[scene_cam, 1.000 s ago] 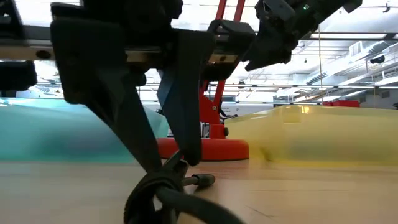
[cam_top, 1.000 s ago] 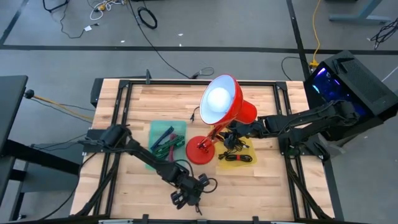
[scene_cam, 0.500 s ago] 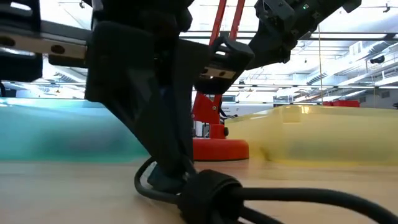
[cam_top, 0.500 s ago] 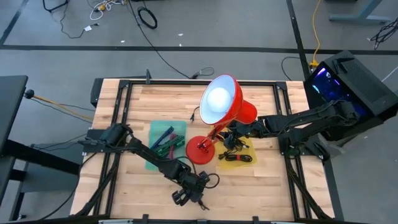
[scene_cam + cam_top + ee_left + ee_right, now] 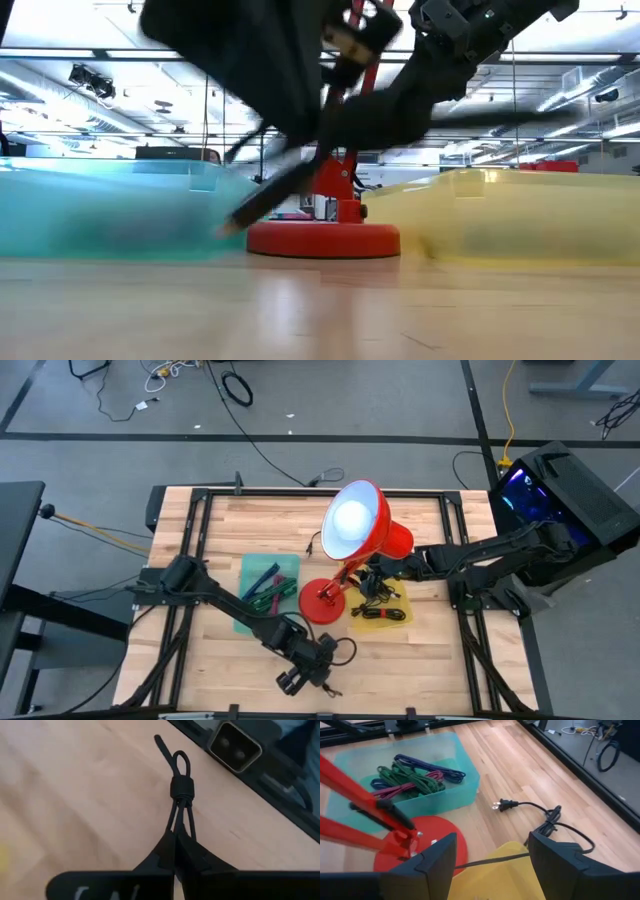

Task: Pick & Place USB Port
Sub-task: Put the black charger cable into the yellow bin

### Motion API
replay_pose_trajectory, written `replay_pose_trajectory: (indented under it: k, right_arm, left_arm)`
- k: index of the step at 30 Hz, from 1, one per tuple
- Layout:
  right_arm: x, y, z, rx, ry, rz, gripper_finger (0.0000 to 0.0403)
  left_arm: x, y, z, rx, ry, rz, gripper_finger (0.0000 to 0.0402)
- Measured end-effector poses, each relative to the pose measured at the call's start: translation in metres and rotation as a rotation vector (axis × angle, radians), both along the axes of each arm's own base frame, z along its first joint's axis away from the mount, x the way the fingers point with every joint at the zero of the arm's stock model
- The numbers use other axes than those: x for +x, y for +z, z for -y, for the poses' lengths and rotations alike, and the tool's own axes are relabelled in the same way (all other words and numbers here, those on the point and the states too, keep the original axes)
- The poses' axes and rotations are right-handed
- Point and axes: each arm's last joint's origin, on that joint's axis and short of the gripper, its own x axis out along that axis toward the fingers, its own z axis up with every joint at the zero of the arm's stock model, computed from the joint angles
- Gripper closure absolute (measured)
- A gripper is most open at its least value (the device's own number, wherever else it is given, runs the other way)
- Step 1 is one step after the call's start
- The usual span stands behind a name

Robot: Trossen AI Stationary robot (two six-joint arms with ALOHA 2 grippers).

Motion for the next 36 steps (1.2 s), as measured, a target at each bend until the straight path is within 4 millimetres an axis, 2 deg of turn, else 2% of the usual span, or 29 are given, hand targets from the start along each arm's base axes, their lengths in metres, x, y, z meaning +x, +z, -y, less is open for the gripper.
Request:
replay_pose_trajectory:
  k: [4,7,13,16,20,26,32,36]
  right_arm:
    - [0.000,0.000,0.004,-0.003,-0.013,-0.006,0.0156]
    - [-0.001,-0.002,0.004,0.000,-0.018,-0.023,0.0156]
    - [-0.002,-0.002,0.004,-0.014,-0.009,-0.037,0.0156]
    - [-0.002,-0.002,0.005,-0.022,-0.012,-0.033,0.0156]
    - [-0.001,-0.001,0.004,-0.029,-0.007,-0.026,0.0156]
    - [0.001,0.001,0.005,-0.039,-0.003,0.000,0.0156]
    - [0.005,0.008,0.010,-0.075,0.004,0.064,0.0156]
    - [0.010,0.016,0.015,-0.113,0.008,0.149,0.0156]
  left_arm:
    - [-0.012,0.030,-0.010,0.013,0.090,-0.002,0.0397]
    - [-0.029,0.053,-0.021,0.012,0.181,-0.005,0.0397]
    - [-0.073,0.091,-0.039,0.052,0.338,0.134,0.0397]
    - [-0.093,0.103,-0.052,0.070,0.444,0.213,0.0397]
    - [-0.118,0.104,-0.075,0.070,0.590,0.314,0.0397]
    - [-0.152,0.084,-0.119,0.041,0.827,0.482,0.0397]
    - [-0.162,0.070,-0.155,-0.087,0.994,0.759,0.0397]
    - [-0.160,0.059,-0.177,-0.172,1.013,0.882,0.0397]
